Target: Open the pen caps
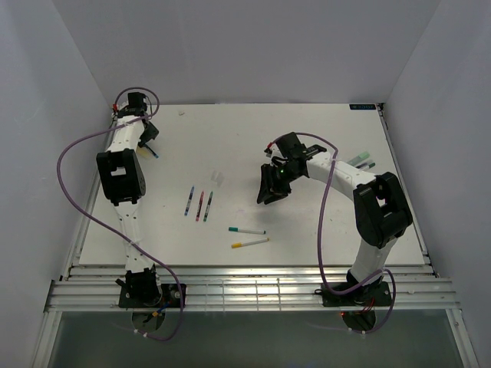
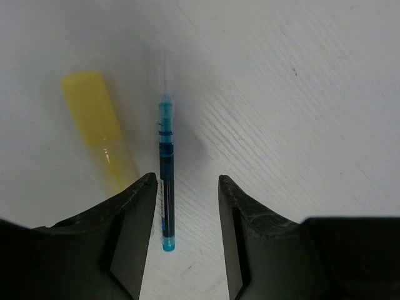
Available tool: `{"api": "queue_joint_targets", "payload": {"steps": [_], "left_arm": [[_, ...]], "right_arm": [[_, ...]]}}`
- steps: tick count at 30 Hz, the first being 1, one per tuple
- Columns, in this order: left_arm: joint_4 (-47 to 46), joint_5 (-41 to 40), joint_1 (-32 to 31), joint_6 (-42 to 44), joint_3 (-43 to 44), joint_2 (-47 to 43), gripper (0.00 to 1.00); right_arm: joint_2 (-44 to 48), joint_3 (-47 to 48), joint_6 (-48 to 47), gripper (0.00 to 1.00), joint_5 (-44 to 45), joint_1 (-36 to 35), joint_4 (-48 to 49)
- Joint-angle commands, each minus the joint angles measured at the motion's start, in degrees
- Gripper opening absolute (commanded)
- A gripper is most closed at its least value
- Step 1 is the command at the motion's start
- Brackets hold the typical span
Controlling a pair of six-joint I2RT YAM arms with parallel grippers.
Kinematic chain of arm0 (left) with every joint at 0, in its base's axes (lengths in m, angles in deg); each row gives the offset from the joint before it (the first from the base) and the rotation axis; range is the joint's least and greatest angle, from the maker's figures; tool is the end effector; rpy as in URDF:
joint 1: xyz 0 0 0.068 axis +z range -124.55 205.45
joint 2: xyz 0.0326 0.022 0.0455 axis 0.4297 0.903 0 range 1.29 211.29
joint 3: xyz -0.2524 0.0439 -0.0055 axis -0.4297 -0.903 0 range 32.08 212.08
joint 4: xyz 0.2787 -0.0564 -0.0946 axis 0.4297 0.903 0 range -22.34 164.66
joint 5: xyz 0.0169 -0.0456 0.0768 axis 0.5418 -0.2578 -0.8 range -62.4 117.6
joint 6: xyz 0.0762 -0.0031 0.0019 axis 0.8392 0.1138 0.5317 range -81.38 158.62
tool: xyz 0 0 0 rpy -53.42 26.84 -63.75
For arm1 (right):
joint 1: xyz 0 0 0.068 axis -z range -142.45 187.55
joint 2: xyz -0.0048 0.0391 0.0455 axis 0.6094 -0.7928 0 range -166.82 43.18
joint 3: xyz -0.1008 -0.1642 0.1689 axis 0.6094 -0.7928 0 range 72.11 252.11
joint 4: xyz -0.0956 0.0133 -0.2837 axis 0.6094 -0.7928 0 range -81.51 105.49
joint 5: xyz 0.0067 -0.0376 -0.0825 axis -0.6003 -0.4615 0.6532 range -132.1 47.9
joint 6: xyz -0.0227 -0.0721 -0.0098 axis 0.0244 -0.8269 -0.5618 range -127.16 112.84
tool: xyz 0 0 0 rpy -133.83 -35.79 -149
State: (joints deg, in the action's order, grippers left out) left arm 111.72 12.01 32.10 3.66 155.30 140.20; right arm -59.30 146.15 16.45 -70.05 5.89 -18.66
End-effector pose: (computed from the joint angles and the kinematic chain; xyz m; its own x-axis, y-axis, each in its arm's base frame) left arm 0.5598 0.0828 0.1386 -0.5622 -0.6212 -0.5460 -0.6933 0.7139 -0.0983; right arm 0.3359 0.2427 0.1550 -0.9517 -0.1712 -0.2551 -0.2904 0.7719 0.5655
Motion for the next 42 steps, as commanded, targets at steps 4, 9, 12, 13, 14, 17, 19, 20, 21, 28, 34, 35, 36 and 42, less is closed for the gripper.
{"api": "queue_joint_targets", "payload": {"steps": [4, 9, 12, 13, 14, 17, 19, 20, 21, 28, 34, 35, 36, 42], "left_arm": [[-2.13, 0.3, 0.38, 1.3, -1.05, -0.57, 0.54], [-2.83, 0.21, 0.38, 2.26, -0.96, 0.13, 0.54], [-2.92, -0.05, 0.46, 2.79, -1.22, 0.66, 0.53], [-3.09, -0.05, 0.55, 2.79, -1.4, 0.57, 0.53], [-3.18, -0.14, 0.46, 2.97, -1.49, 0.66, 0.53], [-3.53, 0.12, 0.55, 3.4, -1.58, 1.27, 0.53], [-3.54, 0.21, 0.46, 3.41, -1.4, 1.62, 0.53], [-3.54, 0.3, 0.55, 3.58, -1.4, 1.97, 0.52], [-3.54, 0.3, 0.46, 3.58, -1.49, 2.06, 0.52], [-4.15, -0.05, 0.55, 4.29, -2.63, 2.5, 0.51], [-5.2, 1.27, 0.64, 5.25, -2.02, 3.12, 0.43], [-5.29, 1.62, 0.55, 5.51, -1.93, 3.12, 0.41], [-5.38, 1.97, 0.64, 5.78, -1.76, 3.29, 0.38], [-5.91, 7.41, 0.64, 7.71, -0.79, 4.17, 0.15]], "right_arm": [[0.52, -0.83, 0.2, 0.4, -1.32, 0.46, 1.72], [0.35, -1.0, 0.46, 0.4, -1.41, 0.63, 1.98], [0.35, -1.0, 0.64, 0.4, -1.59, 0.81, 2.25], [0.26, -1.0, 0.73, 0.4, -1.59, 0.81, 2.25], [0.35, -1.0, 0.73, 0.4, -1.59, 0.9, 2.25], [0.17, -0.92, 0.99, 0.41, -1.68, 0.9, 2.51], [0.0, -0.92, 1.34, 0.4, -1.76, 0.99, 2.69], [0.0, -0.92, 1.34, 0.4, -1.76, 1.07, 2.77], [-0.09, -0.92, 1.43, 0.4, -1.76, 0.99, 2.69], [-0.44, -0.74, 1.96, 0.4, -1.76, 1.25, 3.04], [-0.71, -0.74, 2.57, 0.4, -2.03, 1.16, 3.56], [-0.62, -0.57, 2.66, 0.4, -1.94, 1.16, 3.57], [-0.62, -0.48, 2.75, 0.4, -1.85, 1.16, 3.57], [-0.79, 0.49, 3.28, 0.4, -2.11, 1.34, 3.48]]}}
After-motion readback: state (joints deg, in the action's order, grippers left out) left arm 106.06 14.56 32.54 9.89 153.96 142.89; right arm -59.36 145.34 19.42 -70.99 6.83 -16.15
